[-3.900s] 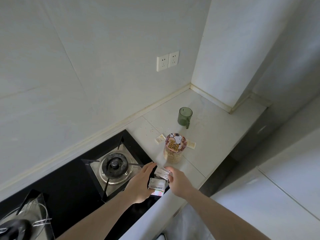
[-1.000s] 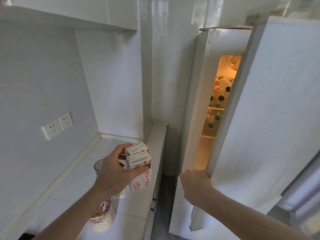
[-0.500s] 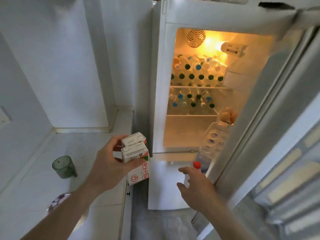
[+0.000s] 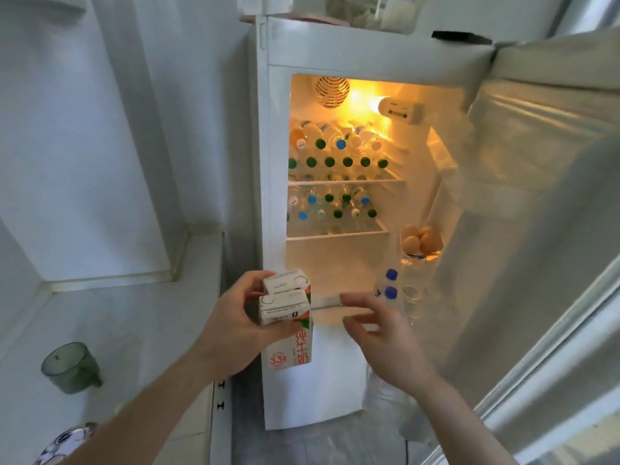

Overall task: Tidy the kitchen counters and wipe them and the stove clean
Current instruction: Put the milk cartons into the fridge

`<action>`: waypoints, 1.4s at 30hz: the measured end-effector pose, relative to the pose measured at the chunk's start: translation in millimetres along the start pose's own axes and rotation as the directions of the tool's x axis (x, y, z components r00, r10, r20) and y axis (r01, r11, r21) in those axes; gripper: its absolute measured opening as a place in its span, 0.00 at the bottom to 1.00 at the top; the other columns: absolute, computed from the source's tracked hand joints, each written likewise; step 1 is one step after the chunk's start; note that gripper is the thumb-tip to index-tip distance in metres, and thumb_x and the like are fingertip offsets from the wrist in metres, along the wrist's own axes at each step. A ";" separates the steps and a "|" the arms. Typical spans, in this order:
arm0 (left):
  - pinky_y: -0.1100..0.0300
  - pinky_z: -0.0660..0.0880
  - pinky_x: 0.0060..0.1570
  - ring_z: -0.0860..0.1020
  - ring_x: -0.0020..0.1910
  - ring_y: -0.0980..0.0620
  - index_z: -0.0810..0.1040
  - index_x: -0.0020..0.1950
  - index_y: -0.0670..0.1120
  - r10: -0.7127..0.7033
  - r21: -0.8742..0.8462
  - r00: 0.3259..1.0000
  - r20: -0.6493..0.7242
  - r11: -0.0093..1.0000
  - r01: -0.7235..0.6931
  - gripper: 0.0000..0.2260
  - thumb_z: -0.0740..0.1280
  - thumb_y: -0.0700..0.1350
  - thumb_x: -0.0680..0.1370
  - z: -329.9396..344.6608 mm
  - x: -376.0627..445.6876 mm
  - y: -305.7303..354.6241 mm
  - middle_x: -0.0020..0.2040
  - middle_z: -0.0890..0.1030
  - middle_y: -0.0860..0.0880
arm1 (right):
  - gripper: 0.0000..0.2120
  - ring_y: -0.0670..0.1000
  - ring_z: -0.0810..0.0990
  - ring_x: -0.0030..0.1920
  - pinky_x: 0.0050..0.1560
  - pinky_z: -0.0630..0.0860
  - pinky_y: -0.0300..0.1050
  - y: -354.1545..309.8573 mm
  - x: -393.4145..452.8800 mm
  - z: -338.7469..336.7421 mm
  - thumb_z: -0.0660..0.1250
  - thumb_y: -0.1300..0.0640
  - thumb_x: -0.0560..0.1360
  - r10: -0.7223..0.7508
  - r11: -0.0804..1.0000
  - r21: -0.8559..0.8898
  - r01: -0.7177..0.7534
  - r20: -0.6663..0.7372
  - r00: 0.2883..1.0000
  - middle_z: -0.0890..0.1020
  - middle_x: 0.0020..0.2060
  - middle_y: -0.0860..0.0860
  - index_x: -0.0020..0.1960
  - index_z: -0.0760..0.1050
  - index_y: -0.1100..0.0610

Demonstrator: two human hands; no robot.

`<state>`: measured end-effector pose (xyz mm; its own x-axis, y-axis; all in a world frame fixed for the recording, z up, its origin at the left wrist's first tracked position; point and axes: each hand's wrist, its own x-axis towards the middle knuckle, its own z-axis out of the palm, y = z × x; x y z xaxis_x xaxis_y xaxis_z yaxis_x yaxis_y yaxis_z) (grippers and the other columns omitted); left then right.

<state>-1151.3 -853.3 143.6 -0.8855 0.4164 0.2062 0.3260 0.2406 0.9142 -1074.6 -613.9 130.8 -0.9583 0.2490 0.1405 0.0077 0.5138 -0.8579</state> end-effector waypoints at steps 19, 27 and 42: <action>0.59 0.82 0.54 0.76 0.64 0.63 0.69 0.76 0.57 0.193 0.023 0.962 0.195 0.979 -0.201 0.39 0.82 0.51 0.69 67.2 77.7 69.0 0.63 0.78 0.64 | 0.21 0.58 0.82 0.60 0.57 0.80 0.58 -29.7 60.0 -65.2 0.60 0.38 0.80 0.187 0.833 0.481 -0.275 0.224 0.956 0.85 0.56 0.55 0.63 0.80 0.49; 0.59 0.83 0.54 0.72 0.67 0.70 0.61 0.79 0.63 0.158 -0.021 0.976 0.148 0.987 -0.157 0.47 0.83 0.53 0.67 99.4 92.8 65.5 0.64 0.76 0.71 | 0.26 0.57 0.84 0.50 0.50 0.75 0.49 -16.0 66.4 -63.3 0.55 0.39 0.81 0.298 0.643 0.662 -0.386 0.248 0.922 0.85 0.54 0.61 0.57 0.83 0.57; 0.58 0.84 0.52 0.83 0.58 0.57 0.73 0.71 0.58 0.060 -0.007 0.994 0.090 0.998 -0.059 0.30 0.79 0.45 0.72 97.4 149.7 46.4 0.62 0.84 0.56 | 0.15 0.47 0.86 0.51 0.41 0.84 0.47 6.4 53.8 -122.7 0.59 0.44 0.83 0.260 0.850 0.525 -0.043 -0.348 0.901 0.87 0.52 0.47 0.63 0.80 0.46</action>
<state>-1236.4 -694.4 182.9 -0.8312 0.5070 0.2282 0.3754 0.2090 0.9030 -1091.1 -496.4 193.5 -0.7617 0.6435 0.0751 -0.1019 -0.0046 -0.9948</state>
